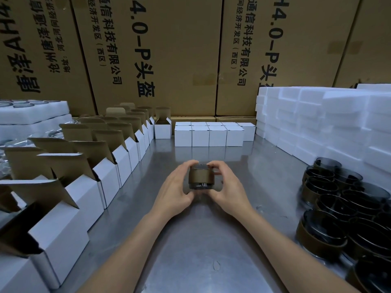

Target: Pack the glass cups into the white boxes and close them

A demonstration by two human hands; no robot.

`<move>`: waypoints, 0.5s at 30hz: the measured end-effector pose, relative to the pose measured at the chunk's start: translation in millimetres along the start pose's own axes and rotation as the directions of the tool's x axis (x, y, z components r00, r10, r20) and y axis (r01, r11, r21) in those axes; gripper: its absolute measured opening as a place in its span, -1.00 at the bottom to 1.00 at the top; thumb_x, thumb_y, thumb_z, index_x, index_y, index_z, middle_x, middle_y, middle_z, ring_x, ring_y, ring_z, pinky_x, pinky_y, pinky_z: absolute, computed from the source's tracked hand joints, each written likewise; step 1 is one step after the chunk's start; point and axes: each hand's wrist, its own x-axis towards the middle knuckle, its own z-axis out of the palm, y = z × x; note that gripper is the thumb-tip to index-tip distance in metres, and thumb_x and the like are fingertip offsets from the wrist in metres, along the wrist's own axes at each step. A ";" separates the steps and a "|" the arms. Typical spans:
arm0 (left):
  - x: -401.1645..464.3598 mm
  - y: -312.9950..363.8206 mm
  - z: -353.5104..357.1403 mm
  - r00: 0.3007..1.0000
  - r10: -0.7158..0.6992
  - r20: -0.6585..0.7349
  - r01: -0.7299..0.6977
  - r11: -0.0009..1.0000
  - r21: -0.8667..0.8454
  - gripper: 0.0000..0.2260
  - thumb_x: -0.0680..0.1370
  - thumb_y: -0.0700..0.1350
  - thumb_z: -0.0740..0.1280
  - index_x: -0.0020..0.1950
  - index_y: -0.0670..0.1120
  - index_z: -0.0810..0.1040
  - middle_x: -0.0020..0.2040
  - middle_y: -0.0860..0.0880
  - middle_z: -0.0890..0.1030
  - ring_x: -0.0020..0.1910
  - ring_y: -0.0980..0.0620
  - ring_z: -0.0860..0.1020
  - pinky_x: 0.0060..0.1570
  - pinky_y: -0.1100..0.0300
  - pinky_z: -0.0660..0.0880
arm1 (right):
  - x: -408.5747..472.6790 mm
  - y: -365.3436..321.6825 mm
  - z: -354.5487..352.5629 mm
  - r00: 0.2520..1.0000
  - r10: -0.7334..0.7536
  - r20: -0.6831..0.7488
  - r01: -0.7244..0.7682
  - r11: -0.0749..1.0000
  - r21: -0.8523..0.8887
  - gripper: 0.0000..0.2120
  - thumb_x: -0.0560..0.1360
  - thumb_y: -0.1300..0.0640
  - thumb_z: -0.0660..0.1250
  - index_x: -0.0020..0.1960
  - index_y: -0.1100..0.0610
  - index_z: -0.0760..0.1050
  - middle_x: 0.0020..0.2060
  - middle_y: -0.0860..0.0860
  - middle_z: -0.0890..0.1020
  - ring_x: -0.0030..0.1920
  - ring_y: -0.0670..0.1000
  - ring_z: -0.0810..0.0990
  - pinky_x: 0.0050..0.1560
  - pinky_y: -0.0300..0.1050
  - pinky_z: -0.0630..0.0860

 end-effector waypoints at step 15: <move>-0.2 1.7 -2.5 0.981 -0.151 0.121 0.173 0.963 -0.207 -0.45 0.35 -0.13 0.51 0.21 0.17 0.33 0.16 0.20 0.54 0.20 0.27 0.48 0.05 0.49 0.36 | -2.3 -4.2 -1.3 0.997 0.044 0.056 -0.040 0.997 -0.067 -0.42 0.31 0.20 0.41 0.11 -0.29 0.24 0.11 -0.21 0.46 0.00 -0.04 0.56 -0.01 0.07 0.54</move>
